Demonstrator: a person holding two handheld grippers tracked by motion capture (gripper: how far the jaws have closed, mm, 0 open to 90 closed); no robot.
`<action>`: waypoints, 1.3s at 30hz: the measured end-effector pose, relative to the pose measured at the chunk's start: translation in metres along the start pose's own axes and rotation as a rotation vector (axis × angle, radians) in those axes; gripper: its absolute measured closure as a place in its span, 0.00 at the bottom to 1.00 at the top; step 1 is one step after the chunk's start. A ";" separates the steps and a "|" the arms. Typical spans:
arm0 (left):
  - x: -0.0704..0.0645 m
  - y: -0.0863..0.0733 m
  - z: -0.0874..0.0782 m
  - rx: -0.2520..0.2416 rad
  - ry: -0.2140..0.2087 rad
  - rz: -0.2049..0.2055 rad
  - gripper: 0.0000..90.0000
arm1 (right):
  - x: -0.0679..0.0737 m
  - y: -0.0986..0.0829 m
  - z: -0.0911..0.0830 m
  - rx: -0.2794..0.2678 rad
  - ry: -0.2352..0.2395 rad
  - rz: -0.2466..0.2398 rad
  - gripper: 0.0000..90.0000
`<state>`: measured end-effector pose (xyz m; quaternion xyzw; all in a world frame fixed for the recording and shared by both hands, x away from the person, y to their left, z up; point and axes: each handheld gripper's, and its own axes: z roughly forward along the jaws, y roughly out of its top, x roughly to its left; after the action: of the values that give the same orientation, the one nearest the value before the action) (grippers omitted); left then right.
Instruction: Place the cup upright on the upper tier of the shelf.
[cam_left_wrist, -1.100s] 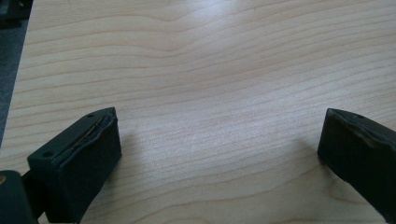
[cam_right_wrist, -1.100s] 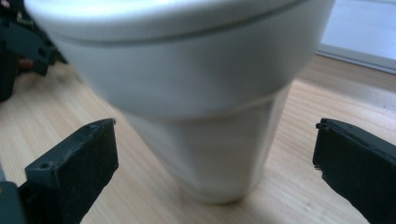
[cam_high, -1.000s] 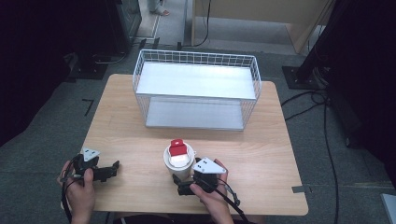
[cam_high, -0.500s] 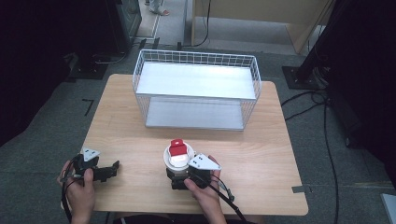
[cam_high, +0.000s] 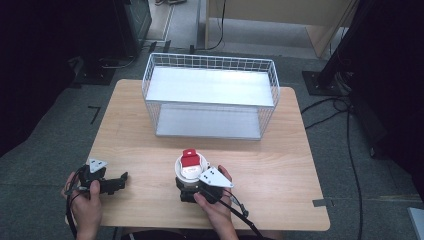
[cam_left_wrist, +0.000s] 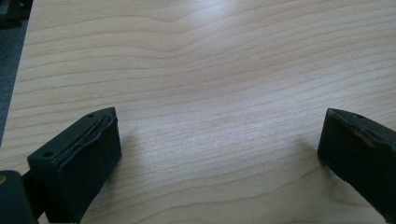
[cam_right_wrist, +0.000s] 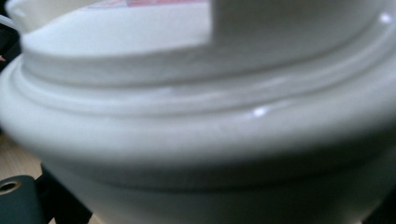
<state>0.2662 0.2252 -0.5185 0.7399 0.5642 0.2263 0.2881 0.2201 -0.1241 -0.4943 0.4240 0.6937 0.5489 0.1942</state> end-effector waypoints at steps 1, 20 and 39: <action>0.000 0.000 0.000 0.000 0.001 0.000 0.00 | 0.000 0.000 0.000 -0.007 -0.005 -0.003 0.07; 0.000 0.000 0.000 0.000 0.000 0.001 0.00 | 0.002 0.010 -0.011 -0.113 0.041 -0.005 0.09; 0.000 0.000 0.000 0.000 0.000 0.001 0.00 | -0.011 0.063 -0.029 -0.279 -0.018 -0.019 0.09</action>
<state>0.2663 0.2253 -0.5184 0.7400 0.5640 0.2265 0.2880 0.2286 -0.1472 -0.4290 0.3912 0.6128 0.6344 0.2627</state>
